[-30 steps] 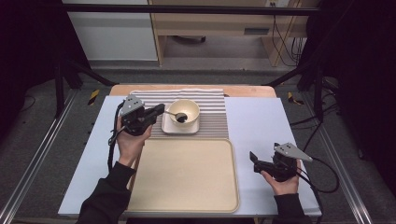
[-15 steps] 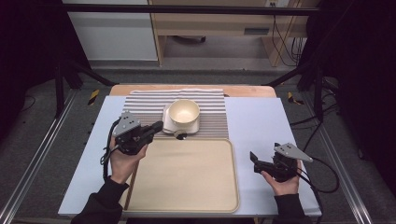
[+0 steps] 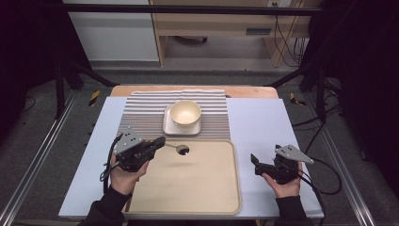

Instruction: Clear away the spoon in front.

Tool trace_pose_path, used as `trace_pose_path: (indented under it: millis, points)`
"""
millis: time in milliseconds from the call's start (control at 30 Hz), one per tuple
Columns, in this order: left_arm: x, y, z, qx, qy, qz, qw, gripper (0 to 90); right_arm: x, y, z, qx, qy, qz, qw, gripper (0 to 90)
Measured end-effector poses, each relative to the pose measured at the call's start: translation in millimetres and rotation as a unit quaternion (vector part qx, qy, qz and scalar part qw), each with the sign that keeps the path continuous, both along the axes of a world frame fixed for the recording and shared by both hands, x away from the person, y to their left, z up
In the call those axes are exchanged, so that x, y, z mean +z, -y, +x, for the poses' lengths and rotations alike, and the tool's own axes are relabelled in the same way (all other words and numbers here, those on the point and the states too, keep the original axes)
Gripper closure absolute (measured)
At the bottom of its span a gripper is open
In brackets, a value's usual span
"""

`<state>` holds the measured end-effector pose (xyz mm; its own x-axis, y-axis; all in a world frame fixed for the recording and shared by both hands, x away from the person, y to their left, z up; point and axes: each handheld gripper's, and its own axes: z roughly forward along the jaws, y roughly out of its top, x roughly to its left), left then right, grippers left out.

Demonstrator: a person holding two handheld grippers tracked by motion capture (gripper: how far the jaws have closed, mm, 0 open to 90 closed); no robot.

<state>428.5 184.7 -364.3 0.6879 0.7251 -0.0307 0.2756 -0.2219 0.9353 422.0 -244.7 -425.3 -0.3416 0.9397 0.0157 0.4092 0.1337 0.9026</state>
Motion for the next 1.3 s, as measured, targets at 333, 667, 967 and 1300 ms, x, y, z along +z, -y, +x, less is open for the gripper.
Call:
trace_pose_path:
  millis: [333, 667, 967, 1300]
  points:
    - [-11.5, 19.5, -14.6, -0.030, -0.013, 0.013, 0.9994, 88.4, 0.1, -0.3, -1.1, -0.001, 0.000, -0.003, 1.0000, 4.1]
    - [-27.9, 30.4, -33.7, -0.053, -0.037, 0.022, 0.9977, 88.4, -1.1, -1.8, -1.2, 0.001, -0.003, -0.004, 1.0000, 4.1]
    - [-33.9, 35.7, -37.3, -0.061, -0.051, 0.026, 0.9965, 88.3, -2.2, -2.5, -0.7, 0.001, -0.003, -0.010, 0.9999, 4.1]
    - [-39.9, 31.7, -28.8, -0.042, -0.067, 0.029, 0.9964, 85.3, -2.4, -3.2, -0.7, 0.002, -0.005, -0.008, 1.0000, 4.2]
